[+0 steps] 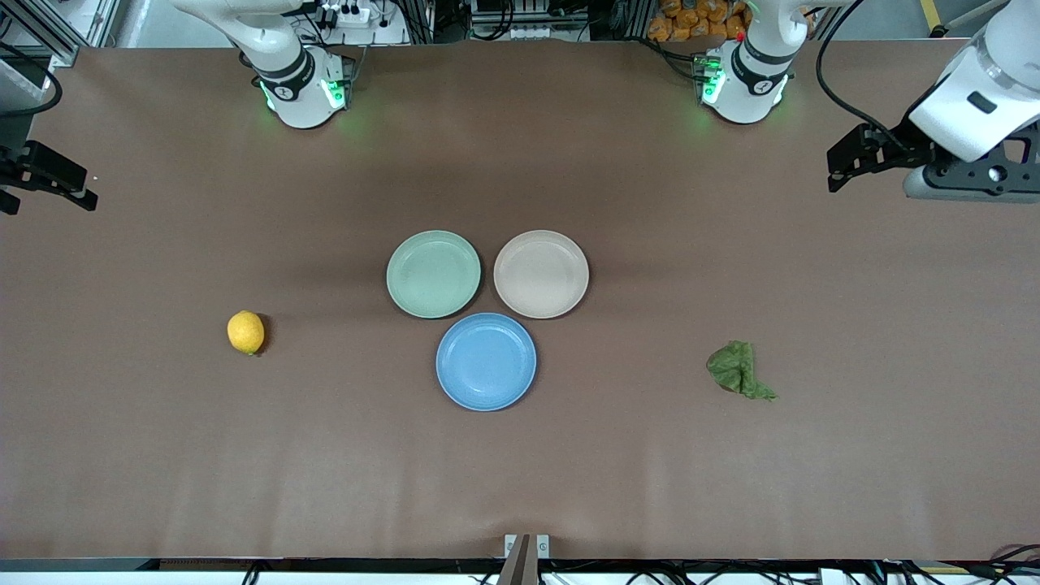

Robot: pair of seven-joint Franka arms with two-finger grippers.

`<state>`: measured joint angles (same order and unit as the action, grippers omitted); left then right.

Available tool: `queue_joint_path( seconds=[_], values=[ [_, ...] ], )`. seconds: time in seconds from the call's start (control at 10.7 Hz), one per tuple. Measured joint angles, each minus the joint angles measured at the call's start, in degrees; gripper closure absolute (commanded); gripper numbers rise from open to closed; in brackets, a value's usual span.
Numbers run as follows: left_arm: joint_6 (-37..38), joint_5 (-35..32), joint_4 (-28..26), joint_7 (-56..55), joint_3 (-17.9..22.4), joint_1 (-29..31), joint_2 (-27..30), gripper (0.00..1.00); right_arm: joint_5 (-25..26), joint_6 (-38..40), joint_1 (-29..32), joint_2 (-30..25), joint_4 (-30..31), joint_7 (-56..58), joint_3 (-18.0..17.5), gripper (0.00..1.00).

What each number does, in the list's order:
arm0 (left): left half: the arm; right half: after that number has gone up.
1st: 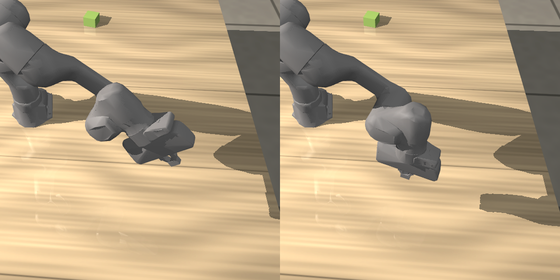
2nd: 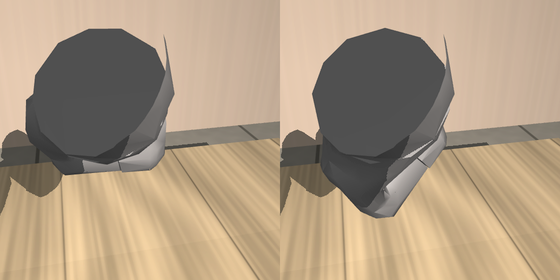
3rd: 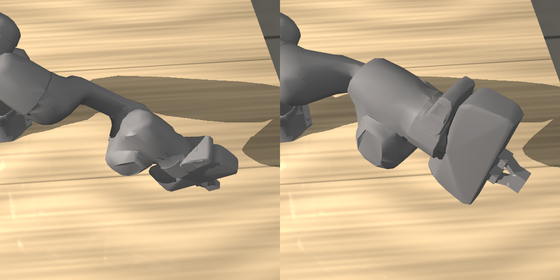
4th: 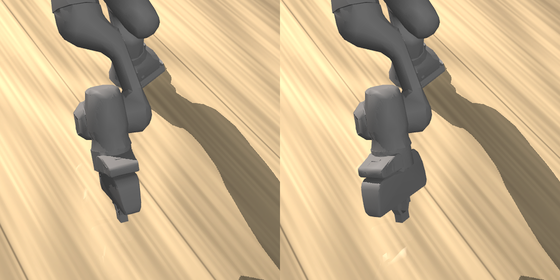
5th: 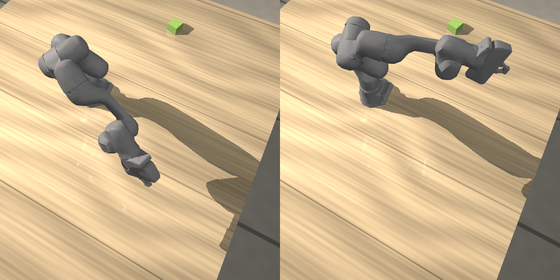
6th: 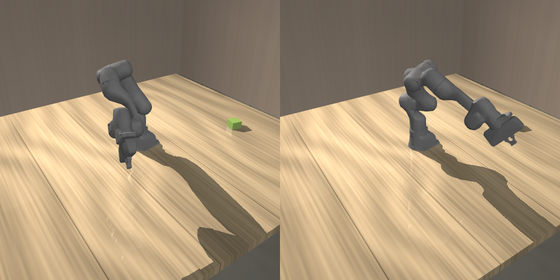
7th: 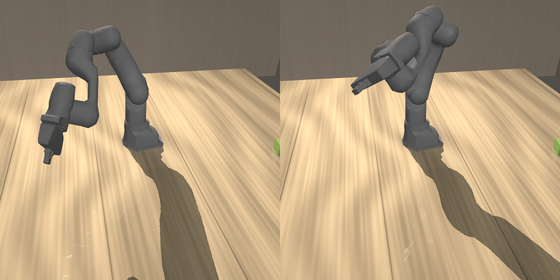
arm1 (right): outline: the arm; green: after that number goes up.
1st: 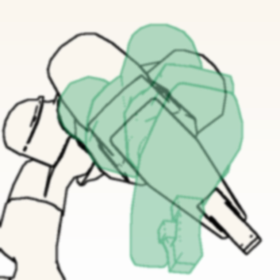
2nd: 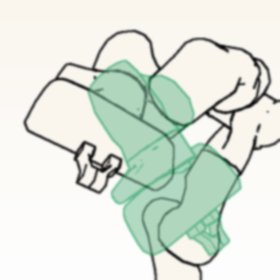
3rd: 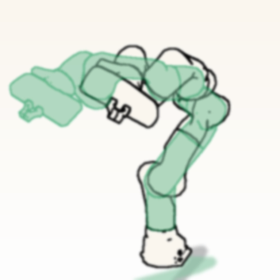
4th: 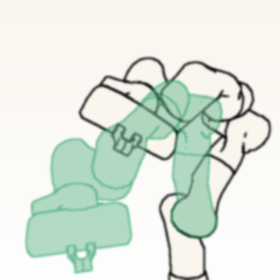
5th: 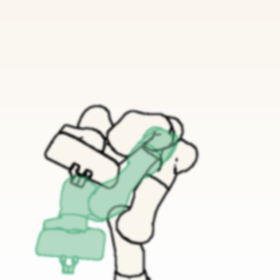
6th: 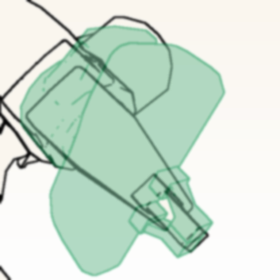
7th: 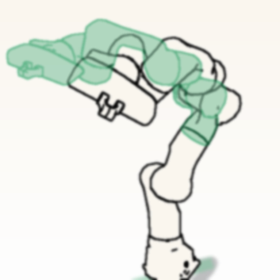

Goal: Place lemon and lettuce in plates
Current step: 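Reach the right gripper to the lemon while the left gripper reaches the lettuce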

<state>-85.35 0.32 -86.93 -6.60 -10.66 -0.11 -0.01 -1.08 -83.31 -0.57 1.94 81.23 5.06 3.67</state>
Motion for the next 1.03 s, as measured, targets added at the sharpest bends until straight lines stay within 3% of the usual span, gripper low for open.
queue_joint_path(
  seconds=[0.38, 0.84, 1.03],
  values=[
    [-0.4, 0.0, 0.3, 0.0, -0.1, -0.4, -4.4, 0.0, 0.0, -2.0, 0.0, 0.3, 3.1, 0.0, 0.0, 0.0],
    [-1.6, 0.0, 0.5, 0.0, -0.1, -0.4, -10.7, 0.0, 0.0, -18.5, 0.0, 3.5, 16.2, 0.0, -0.1, 0.0],
    [-4.9, 0.0, 0.1, 0.0, -0.1, -0.4, -13.6, 0.0, 0.0, -20.4, 0.0, 7.1, 17.8, 0.0, -0.1, 0.0]
  ],
)
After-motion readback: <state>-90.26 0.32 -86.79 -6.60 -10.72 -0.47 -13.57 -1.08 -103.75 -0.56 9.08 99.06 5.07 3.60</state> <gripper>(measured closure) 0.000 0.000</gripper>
